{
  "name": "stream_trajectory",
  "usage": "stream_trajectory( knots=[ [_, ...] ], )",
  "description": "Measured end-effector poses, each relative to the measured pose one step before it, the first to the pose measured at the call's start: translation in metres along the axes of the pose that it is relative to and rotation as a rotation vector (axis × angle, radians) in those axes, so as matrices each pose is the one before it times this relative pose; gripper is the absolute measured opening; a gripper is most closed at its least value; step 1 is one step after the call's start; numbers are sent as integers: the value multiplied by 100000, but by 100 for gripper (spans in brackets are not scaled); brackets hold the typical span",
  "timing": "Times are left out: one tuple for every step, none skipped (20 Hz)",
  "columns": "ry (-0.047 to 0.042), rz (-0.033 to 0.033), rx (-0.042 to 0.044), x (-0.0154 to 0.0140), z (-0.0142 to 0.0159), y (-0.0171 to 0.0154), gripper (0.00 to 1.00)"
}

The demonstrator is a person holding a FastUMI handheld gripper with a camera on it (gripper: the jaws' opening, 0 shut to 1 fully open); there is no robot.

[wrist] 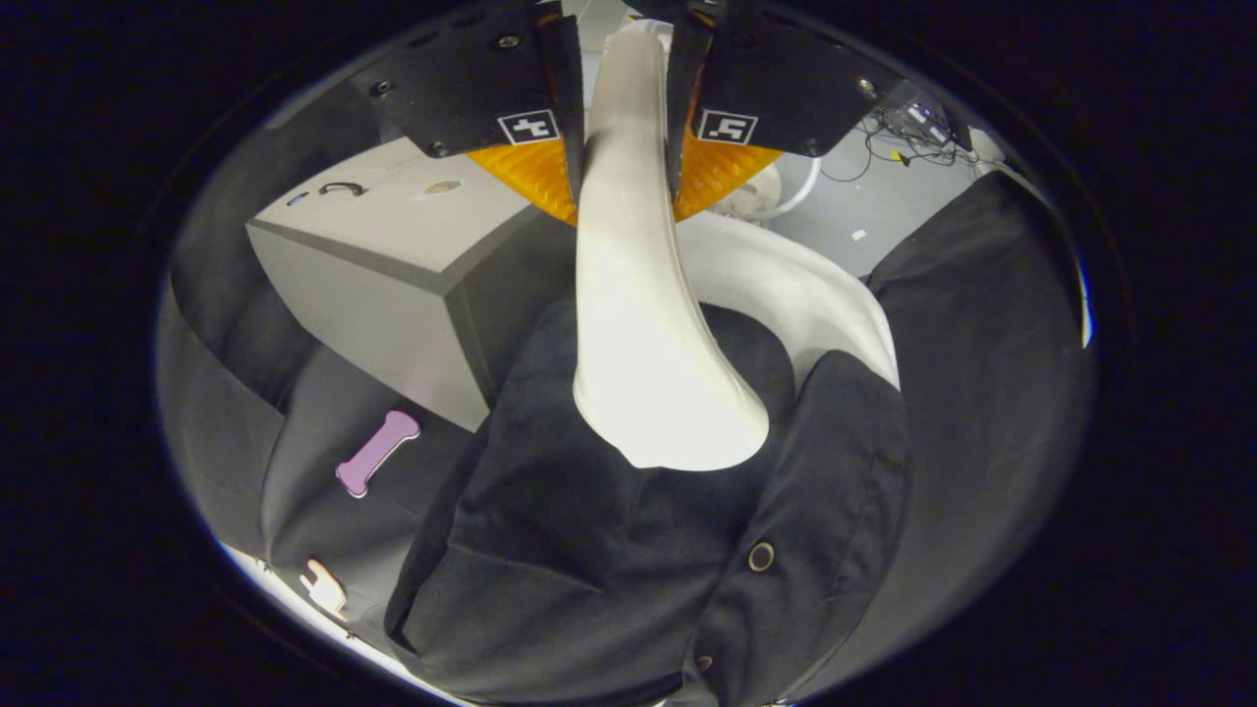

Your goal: Iron the clothes twice with a garment steamer, once on the left side and once on the right side.

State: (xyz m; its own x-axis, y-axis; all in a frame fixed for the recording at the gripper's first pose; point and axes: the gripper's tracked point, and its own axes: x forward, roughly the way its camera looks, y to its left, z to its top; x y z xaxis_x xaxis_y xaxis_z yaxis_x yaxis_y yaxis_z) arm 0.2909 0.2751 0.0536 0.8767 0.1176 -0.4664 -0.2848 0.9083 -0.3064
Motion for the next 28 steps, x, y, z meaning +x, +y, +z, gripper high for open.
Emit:
stream_trajectory(
  knots=[
    [1232,394,279,43,-347,15,38],
    [1353,972,177,74,-351,143,38],
    [1207,647,215,380,-344,101,38],
    [1145,79,-165,37,-358,-86,38],
    [863,3,-145,129,-337,-101,38],
    [918,35,4,-9,-322,-99,38],
    [707,208,-143,126,-234,117,38],
    [346,-8,-68,-55,-79,-77,38],
    [-107,-110,332,156,-86,-11,38],
    [140,-18,-58,51,-40,59,38],
    [-118,184,279,24,2,-57,38],
    [-268,50,225,-143,108,-18,38],
    [-681,-147,457,-208,121,-143,38],
    [-1251,154,434,-247,99,-149,38],
    [-987,117,419,-149,209,-357,38],
    [-1082,69,530,-411,281,-197,38],
    [-1264,48,512,-393,325,-52,38],
    [-1569,246,560,-604,507,-188,38],
    [-1986,419,752,-731,687,-150,38],
    [-2362,358,510,-746,890,-163,38],
    [-2440,542,321,-746,1053,-325,38],
    [-2768,443,592,-832,1199,-251,38],
    [-2865,124,271,-669,1289,-307,38],
    [-3545,-9,1032,-870,1422,-297,38],
    [-2879,152,294,-996,1199,-169,38],
    [-2235,283,558,-874,1199,-22,38],
    [-1954,659,490,-487,1269,100,38],
    [-2280,781,1200,-546,1429,-34,38]
  ],
)
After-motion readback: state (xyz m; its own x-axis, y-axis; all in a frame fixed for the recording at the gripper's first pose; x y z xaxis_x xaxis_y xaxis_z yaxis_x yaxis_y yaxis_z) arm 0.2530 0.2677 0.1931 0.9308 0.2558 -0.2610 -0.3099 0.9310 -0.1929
